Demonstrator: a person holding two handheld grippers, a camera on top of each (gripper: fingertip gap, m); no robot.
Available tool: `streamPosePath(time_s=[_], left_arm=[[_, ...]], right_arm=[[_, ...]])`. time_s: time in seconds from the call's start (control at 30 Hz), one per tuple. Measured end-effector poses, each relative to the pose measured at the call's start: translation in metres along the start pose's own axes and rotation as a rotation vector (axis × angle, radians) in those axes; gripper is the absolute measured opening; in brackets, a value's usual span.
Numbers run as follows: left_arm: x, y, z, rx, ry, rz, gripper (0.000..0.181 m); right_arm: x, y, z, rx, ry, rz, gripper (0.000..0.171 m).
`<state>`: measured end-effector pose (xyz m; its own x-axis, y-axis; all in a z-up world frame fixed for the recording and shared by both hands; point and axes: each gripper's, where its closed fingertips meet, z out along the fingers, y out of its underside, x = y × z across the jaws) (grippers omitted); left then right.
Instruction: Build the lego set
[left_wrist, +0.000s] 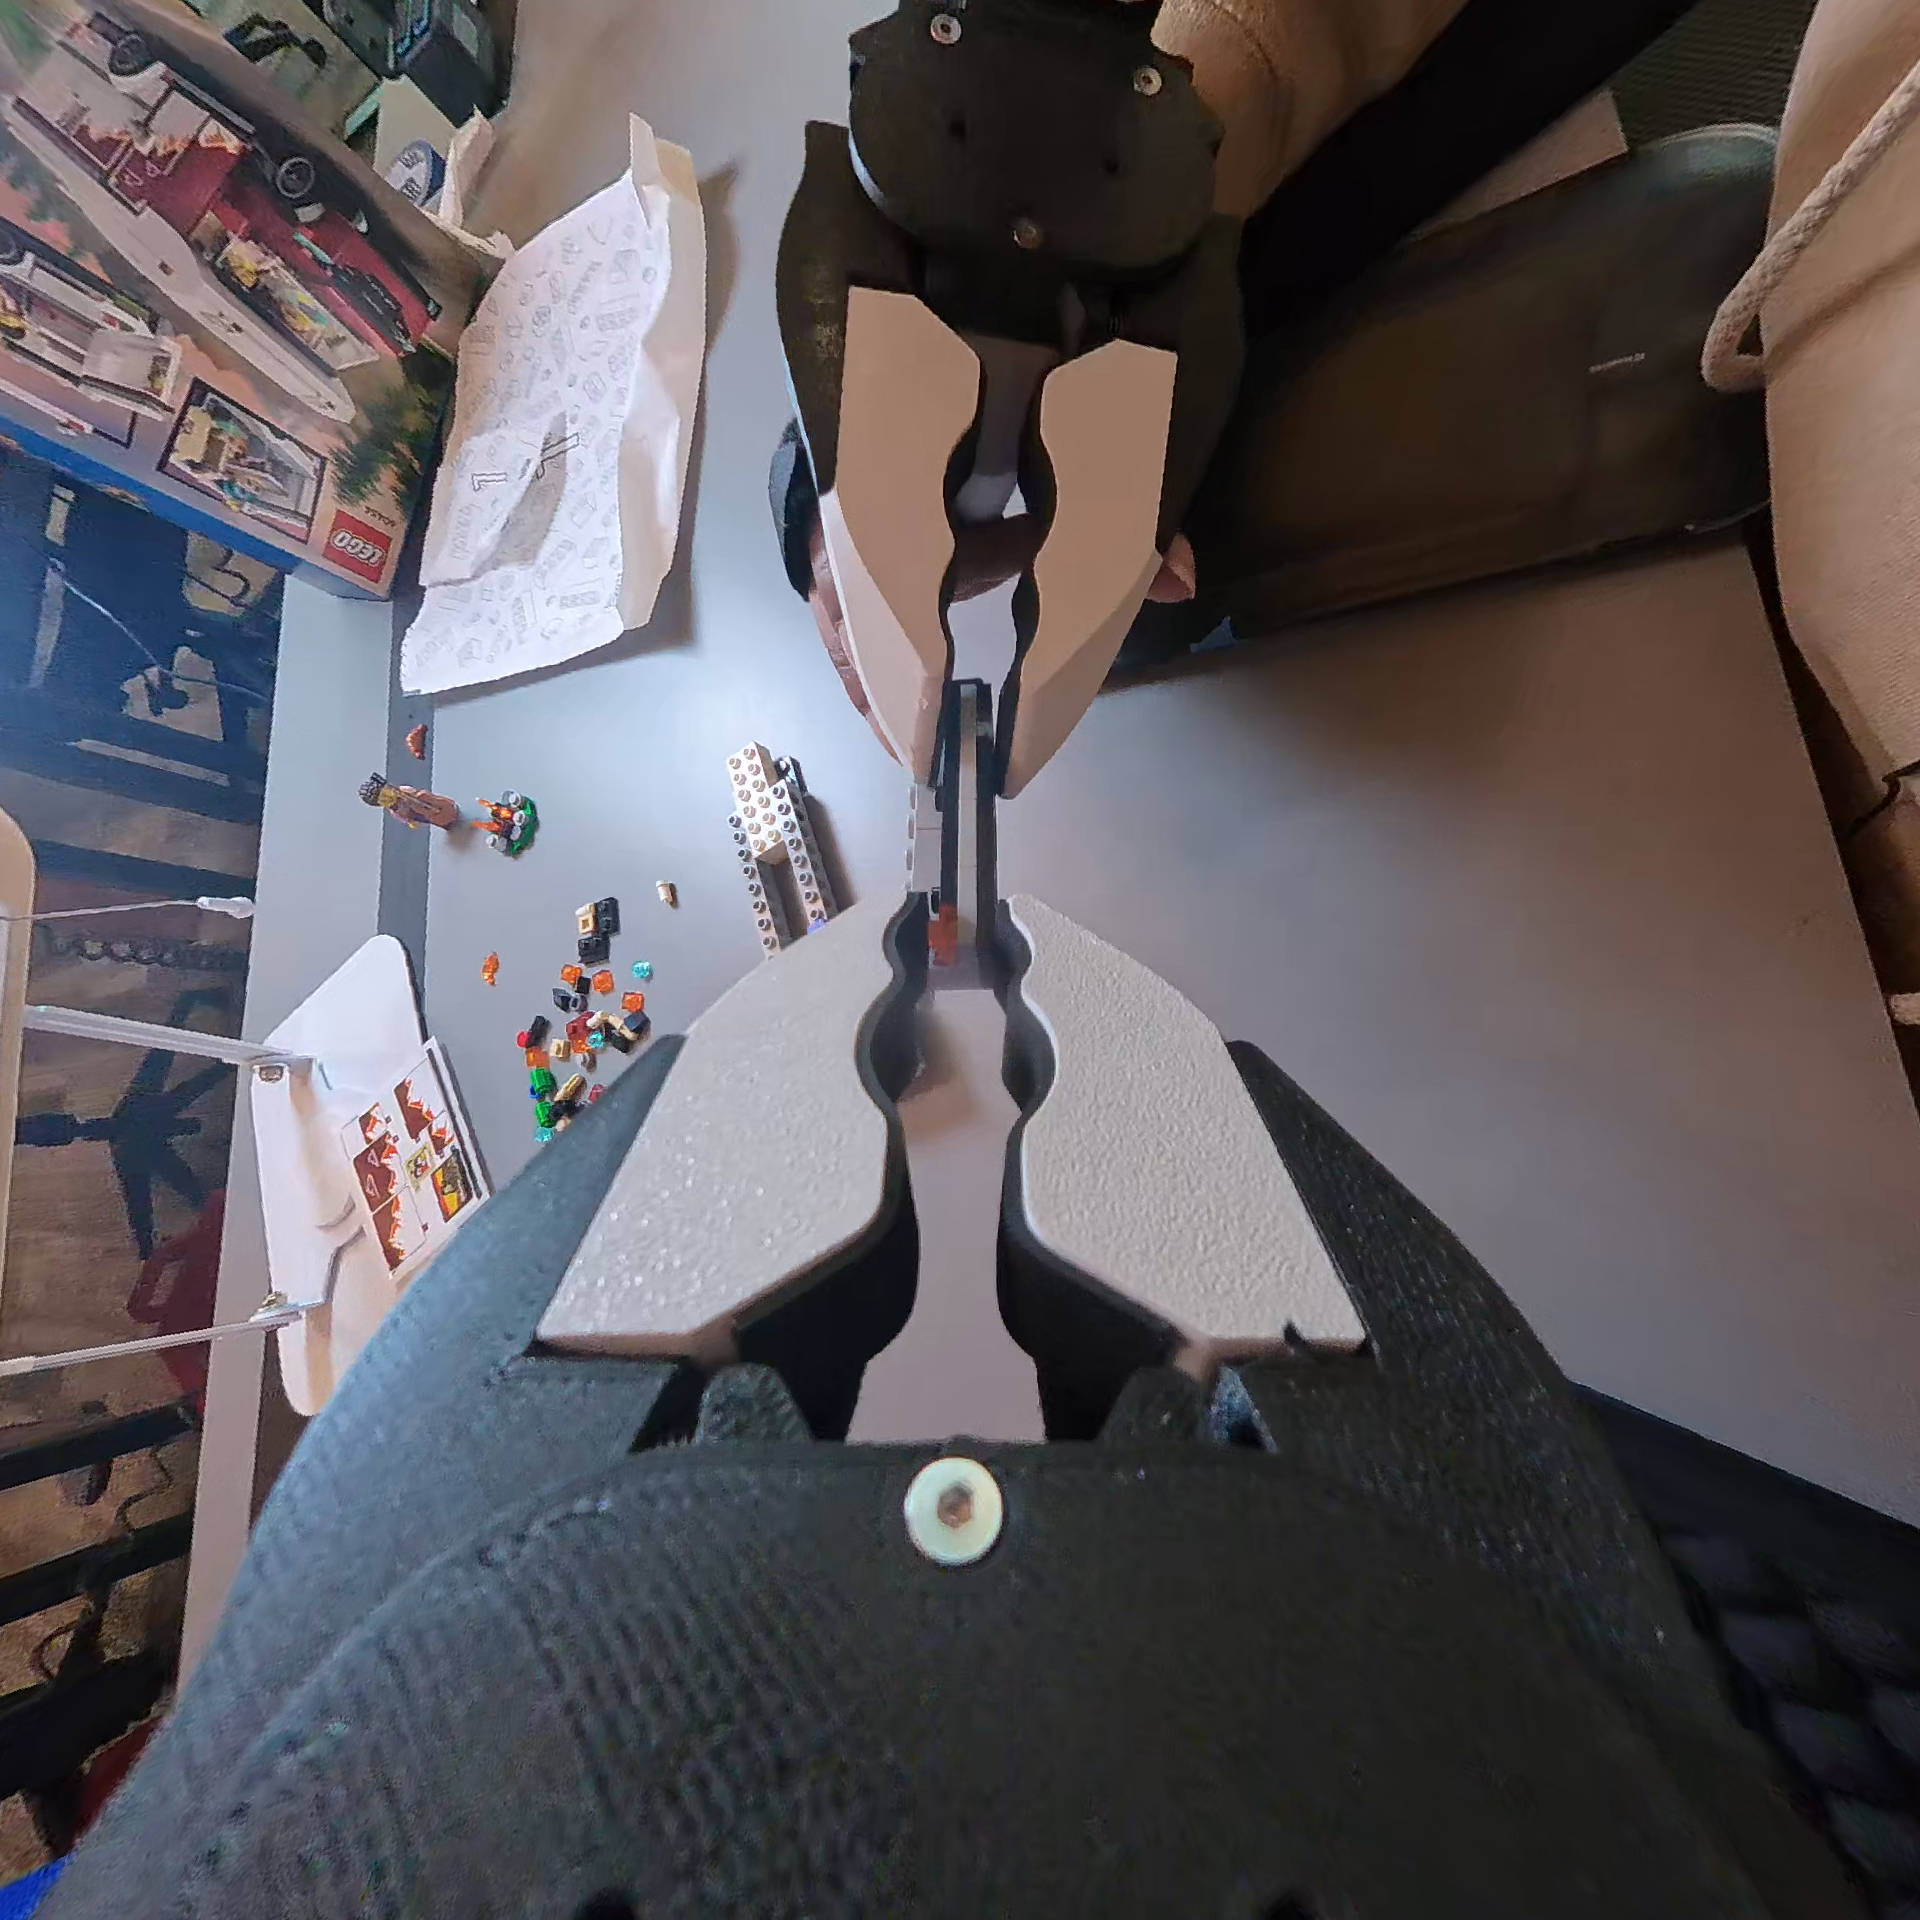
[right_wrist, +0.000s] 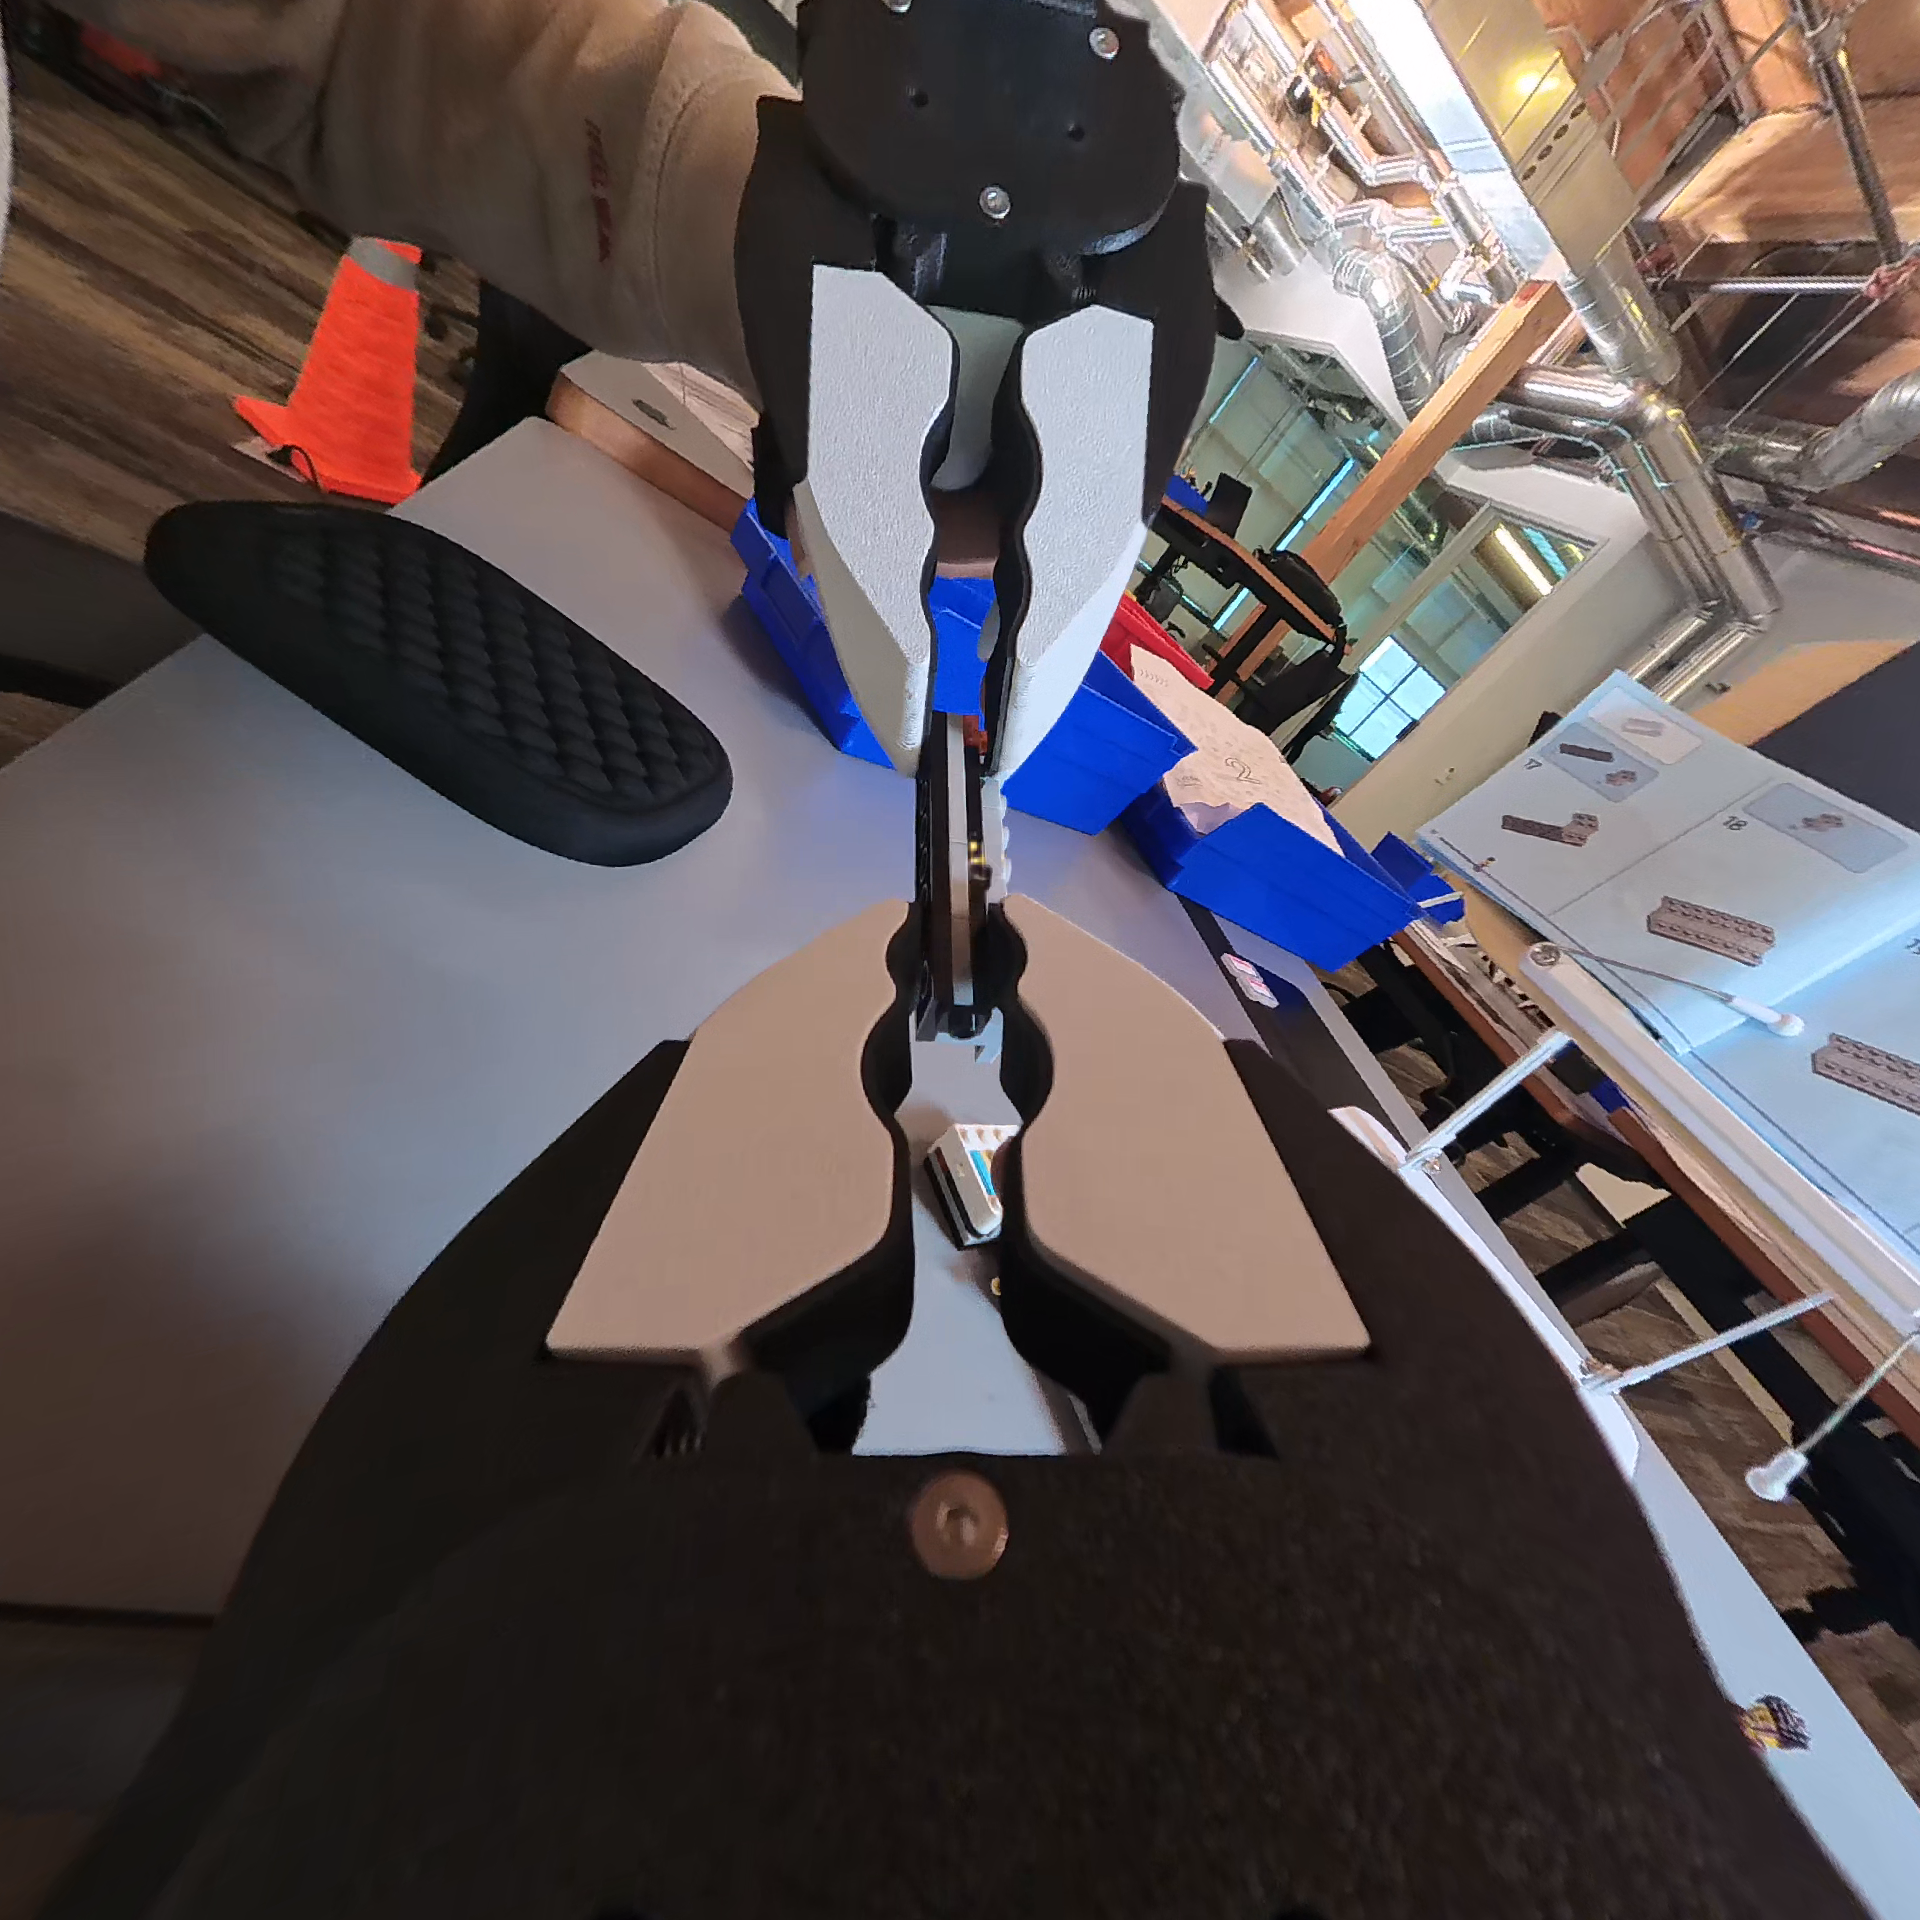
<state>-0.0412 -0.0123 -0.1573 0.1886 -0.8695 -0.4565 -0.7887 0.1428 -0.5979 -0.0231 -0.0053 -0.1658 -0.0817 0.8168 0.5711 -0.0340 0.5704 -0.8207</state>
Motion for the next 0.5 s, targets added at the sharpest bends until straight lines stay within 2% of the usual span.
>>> streamPosePath(time_s=[0.07, 0.17, 0.3, 0.37, 0.5], left_arm=[[-0.002, 0.001, 0.000, -0.001, -0.021, 0.014, 0.013], [-0.004, 0.007, 0.002, -0.060, -0.050, 0.075, 0.012], [-0.003, 0.004, 0.008, -0.073, -0.062, 0.124, 0.012], [-0.002, 0.004, 0.011, -0.093, -0.060, 0.156, 0.012], [-0.007, 0.002, 0.011, -0.111, -0.072, 0.165, 0.012]], right_arm=[[0.003, 0.001, 0.001, -0.011, 0.010, 0.004, 0.012], [0.005, 0.006, 0.003, -0.057, 0.017, 0.013, 0.026], [0.002, 0.012, 0.009, -0.135, 0.021, -0.021, 0.025], [0.004, 0.015, 0.009, -0.150, 0.047, -0.037, 0.019], [0.009, 0.013, 0.007, -0.145, 0.098, -0.114, 0.019]])
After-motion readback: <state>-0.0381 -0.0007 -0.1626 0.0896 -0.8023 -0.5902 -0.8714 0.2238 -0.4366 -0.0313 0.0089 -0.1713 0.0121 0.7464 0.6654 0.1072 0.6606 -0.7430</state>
